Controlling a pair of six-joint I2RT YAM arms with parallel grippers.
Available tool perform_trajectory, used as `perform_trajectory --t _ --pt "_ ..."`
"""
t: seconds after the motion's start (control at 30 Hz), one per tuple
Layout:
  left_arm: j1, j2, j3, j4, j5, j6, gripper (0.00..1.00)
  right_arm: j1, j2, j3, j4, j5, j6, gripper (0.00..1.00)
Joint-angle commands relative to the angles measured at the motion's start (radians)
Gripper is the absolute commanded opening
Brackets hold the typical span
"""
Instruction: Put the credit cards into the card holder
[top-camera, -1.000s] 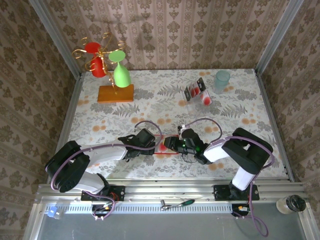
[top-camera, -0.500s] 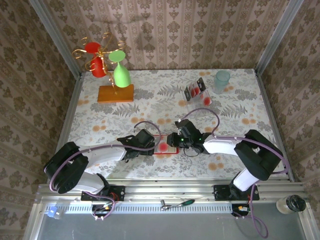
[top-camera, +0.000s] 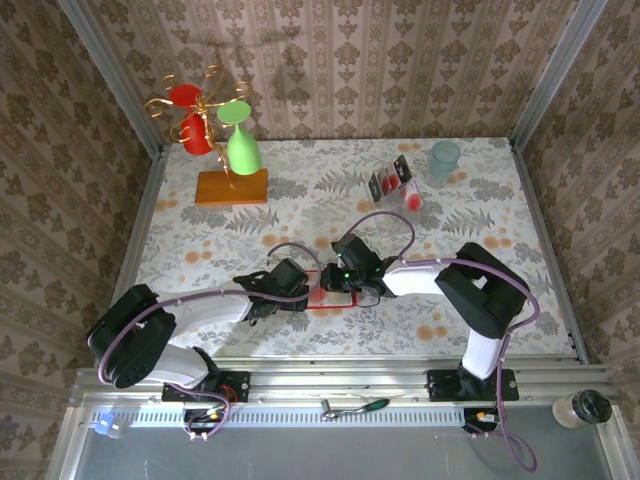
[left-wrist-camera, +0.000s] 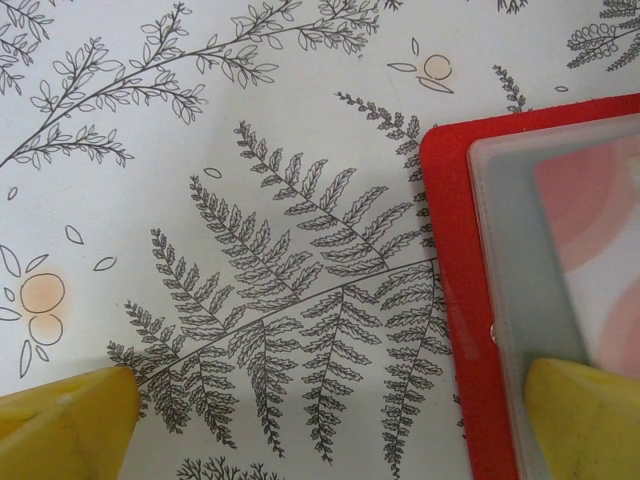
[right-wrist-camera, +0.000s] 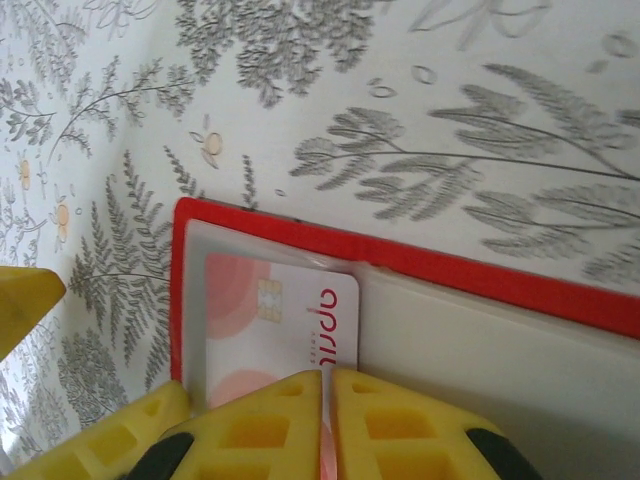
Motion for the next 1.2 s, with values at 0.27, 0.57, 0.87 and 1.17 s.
perform_trajectory --t 0.27,0.57,0.87,1.17 --pt "0.064 -0.122 0.004 -0.084 0.008 0.018 1.0 0.025 -0.04 0.027 -0.109 -0.001 -0.02 0.14" --pt "0.123 -0.147 -0.022 -0.091 0.035 0.029 1.0 0.032 -0.09 -0.006 -0.115 0.007 -0.005 0.13" --pt "0.123 -0.105 -0.042 -0.083 0.031 0.015 1.0 0.055 -0.054 -0.011 -0.088 0.01 0.012 0.1" --pt "0.125 -0.042 -0.029 -0.074 0.032 0.024 1.0 0.066 0.002 0.018 -0.097 0.011 0.014 0.1"
